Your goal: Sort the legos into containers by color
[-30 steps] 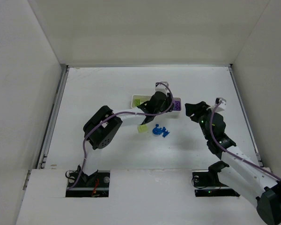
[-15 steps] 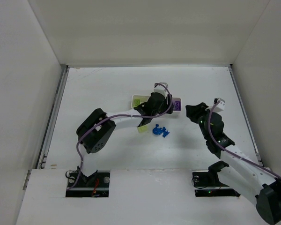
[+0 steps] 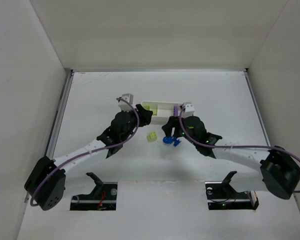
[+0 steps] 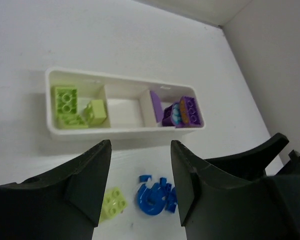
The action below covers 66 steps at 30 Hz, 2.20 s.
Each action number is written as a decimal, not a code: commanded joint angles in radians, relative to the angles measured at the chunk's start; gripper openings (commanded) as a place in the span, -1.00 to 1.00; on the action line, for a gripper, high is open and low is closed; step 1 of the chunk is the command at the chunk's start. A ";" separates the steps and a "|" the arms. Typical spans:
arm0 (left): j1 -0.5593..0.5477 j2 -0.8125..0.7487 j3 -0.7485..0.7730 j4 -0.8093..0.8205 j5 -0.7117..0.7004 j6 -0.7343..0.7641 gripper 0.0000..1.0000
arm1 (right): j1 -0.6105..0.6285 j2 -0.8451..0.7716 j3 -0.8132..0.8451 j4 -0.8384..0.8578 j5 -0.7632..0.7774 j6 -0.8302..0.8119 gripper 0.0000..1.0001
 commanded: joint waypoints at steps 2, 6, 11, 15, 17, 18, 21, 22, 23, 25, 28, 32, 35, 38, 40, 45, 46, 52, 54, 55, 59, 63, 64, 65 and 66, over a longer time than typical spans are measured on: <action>0.053 -0.108 -0.145 -0.038 -0.025 -0.072 -0.05 | 0.079 0.129 0.118 -0.032 -0.084 -0.130 0.57; 0.091 -0.171 -0.248 -0.052 -0.016 -0.109 -0.05 | 0.122 0.245 0.199 -0.063 -0.083 -0.144 0.65; 0.130 -0.217 -0.312 -0.055 0.008 -0.130 -0.05 | 0.125 0.356 0.285 -0.097 -0.072 -0.138 0.45; 0.160 -0.240 -0.343 -0.055 0.037 -0.144 -0.05 | 0.125 0.426 0.333 -0.135 -0.031 -0.133 0.33; 0.170 -0.248 -0.361 -0.046 0.048 -0.152 -0.05 | 0.125 0.453 0.350 -0.152 -0.005 -0.133 0.25; 0.173 -0.248 -0.369 -0.043 0.050 -0.158 -0.04 | 0.125 0.462 0.356 -0.160 0.000 -0.133 0.24; 0.180 -0.243 -0.375 -0.040 0.065 -0.161 -0.04 | 0.125 0.488 0.374 -0.174 0.005 -0.133 0.14; 0.182 -0.243 -0.378 -0.040 0.071 -0.161 -0.04 | 0.125 0.493 0.379 -0.178 0.008 -0.133 0.11; 0.184 -0.245 -0.381 -0.037 0.074 -0.163 -0.04 | 0.125 0.496 0.382 -0.183 0.009 -0.131 0.07; 0.184 -0.248 -0.386 -0.031 0.074 -0.167 -0.04 | 0.125 0.497 0.387 -0.190 0.011 -0.130 0.05; 0.187 -0.248 -0.383 -0.032 0.079 -0.166 -0.04 | 0.125 0.508 0.399 -0.201 0.005 -0.130 -0.01; 0.182 -0.248 -0.386 -0.026 0.079 -0.169 -0.02 | 0.125 0.516 0.408 -0.224 0.014 -0.127 -0.25; 0.171 -0.251 -0.378 -0.025 0.079 -0.164 0.05 | 0.125 0.502 0.408 -0.224 0.014 -0.119 -0.38; 0.153 -0.254 -0.366 -0.011 0.079 -0.158 0.15 | 0.119 0.454 0.384 -0.211 0.005 -0.098 -0.42; 0.141 -0.249 -0.351 0.007 0.080 -0.152 0.21 | 0.099 0.405 0.364 -0.197 -0.020 -0.073 -0.45; 0.070 -0.258 -0.343 0.148 0.087 -0.074 0.36 | 0.018 0.269 0.301 -0.132 -0.225 0.029 -0.42; 0.055 -0.259 -0.346 0.185 0.087 -0.054 0.38 | -0.005 0.252 0.290 -0.116 -0.275 0.052 -0.42; -0.014 -0.239 -0.348 0.306 0.083 0.044 0.42 | -0.109 0.249 0.270 -0.033 -0.556 0.206 -0.43; -0.033 -0.229 -0.349 0.334 0.083 0.061 0.42 | -0.123 0.258 0.263 0.006 -0.616 0.243 -0.43; -0.042 -0.225 -0.349 0.342 0.082 0.069 0.42 | -0.128 0.264 0.260 0.023 -0.638 0.258 -0.43; -0.057 -0.190 -0.334 0.345 0.051 0.063 0.41 | -0.131 0.263 0.246 0.069 -0.661 0.297 -0.42; -0.056 -0.153 -0.314 0.336 0.022 -0.010 0.28 | -0.134 0.255 0.226 0.118 -0.656 0.326 -0.42; -0.056 -0.141 -0.312 0.342 0.021 -0.033 0.26 | -0.135 0.252 0.218 0.135 -0.656 0.338 -0.42; -0.056 -0.131 -0.311 0.346 0.021 -0.058 0.23 | -0.135 0.249 0.210 0.153 -0.656 0.350 -0.42; -0.056 -0.121 -0.309 0.353 0.024 -0.075 0.22 | -0.138 0.247 0.206 0.165 -0.658 0.355 -0.42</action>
